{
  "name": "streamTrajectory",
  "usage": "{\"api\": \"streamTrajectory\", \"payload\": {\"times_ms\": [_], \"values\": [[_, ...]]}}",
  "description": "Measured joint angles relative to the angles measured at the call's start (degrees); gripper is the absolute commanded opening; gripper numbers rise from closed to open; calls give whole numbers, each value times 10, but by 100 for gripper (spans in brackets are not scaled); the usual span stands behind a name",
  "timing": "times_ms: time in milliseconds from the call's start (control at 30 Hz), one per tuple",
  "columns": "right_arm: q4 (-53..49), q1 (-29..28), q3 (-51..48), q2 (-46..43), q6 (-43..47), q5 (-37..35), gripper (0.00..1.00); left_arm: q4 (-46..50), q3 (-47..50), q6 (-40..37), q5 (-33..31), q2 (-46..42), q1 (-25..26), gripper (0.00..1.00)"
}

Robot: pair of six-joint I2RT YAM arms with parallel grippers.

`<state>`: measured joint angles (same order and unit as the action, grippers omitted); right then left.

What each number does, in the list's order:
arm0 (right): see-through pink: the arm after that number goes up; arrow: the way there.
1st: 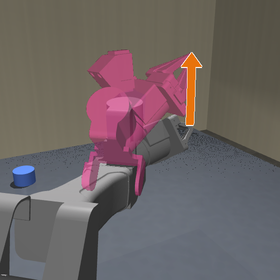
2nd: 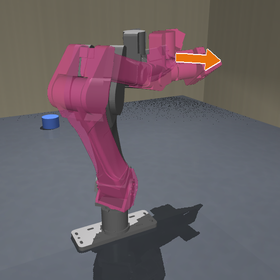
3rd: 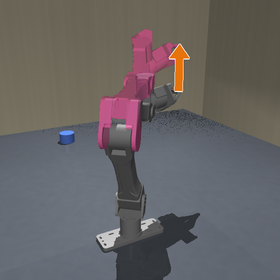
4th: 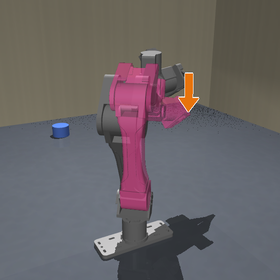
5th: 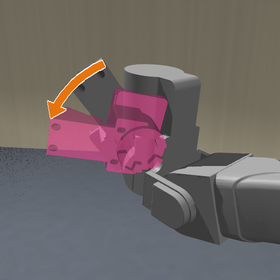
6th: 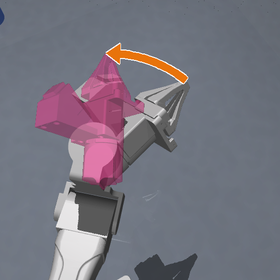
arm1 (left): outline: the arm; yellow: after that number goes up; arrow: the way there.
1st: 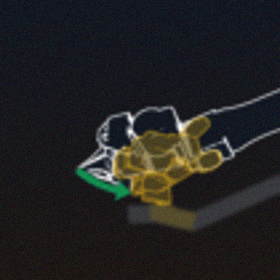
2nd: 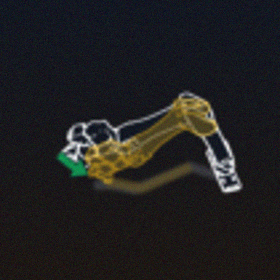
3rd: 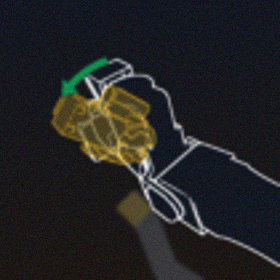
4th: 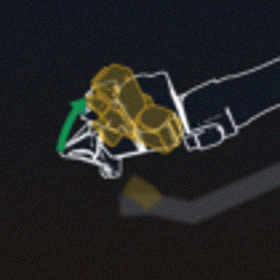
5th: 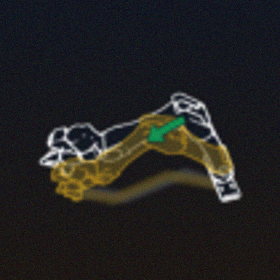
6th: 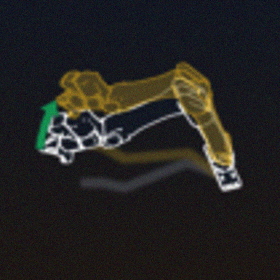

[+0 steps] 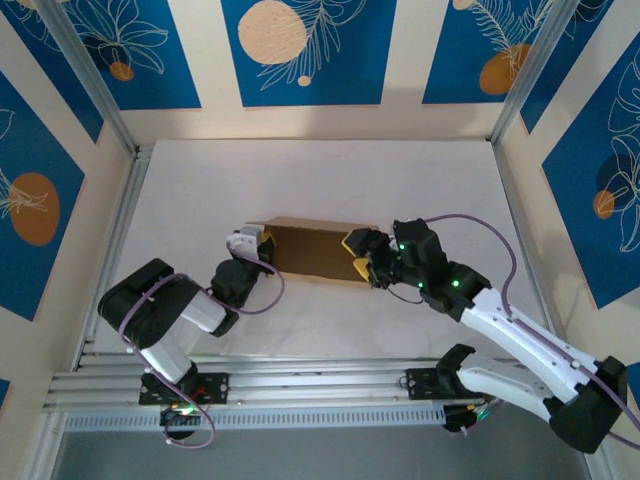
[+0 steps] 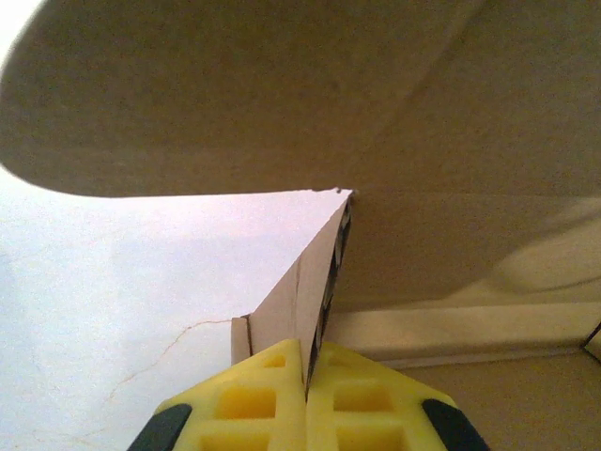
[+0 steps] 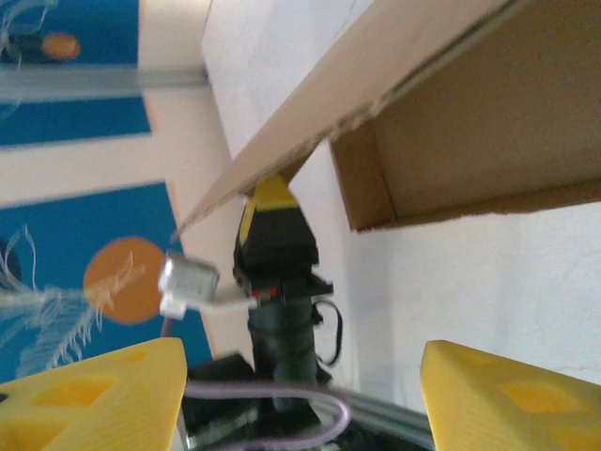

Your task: Fold the paper box

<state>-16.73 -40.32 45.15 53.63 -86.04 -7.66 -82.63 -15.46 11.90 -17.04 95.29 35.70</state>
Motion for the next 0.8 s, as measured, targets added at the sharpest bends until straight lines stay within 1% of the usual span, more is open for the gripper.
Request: {"api": "streamTrajectory", "payload": {"times_ms": [133,267,400,567,700,800], "values": [[0,-6,21,29,-50,-64,70,2,2,2,0,-5,1,0],[0,-6,41,58,-73,-111,69,4,4,2,-2,-7,1,0],[2,-6,60,96,-84,-140,64,4,4,4,-2,-7,2,0],[2,-6,62,119,-96,-159,53,4,4,10,-2,-7,2,0],[5,-6,61,122,-101,-167,37,4,4,12,-2,-7,2,2],[11,-6,54,122,-105,-171,29,4,4,12,-2,-7,3,3]]}}
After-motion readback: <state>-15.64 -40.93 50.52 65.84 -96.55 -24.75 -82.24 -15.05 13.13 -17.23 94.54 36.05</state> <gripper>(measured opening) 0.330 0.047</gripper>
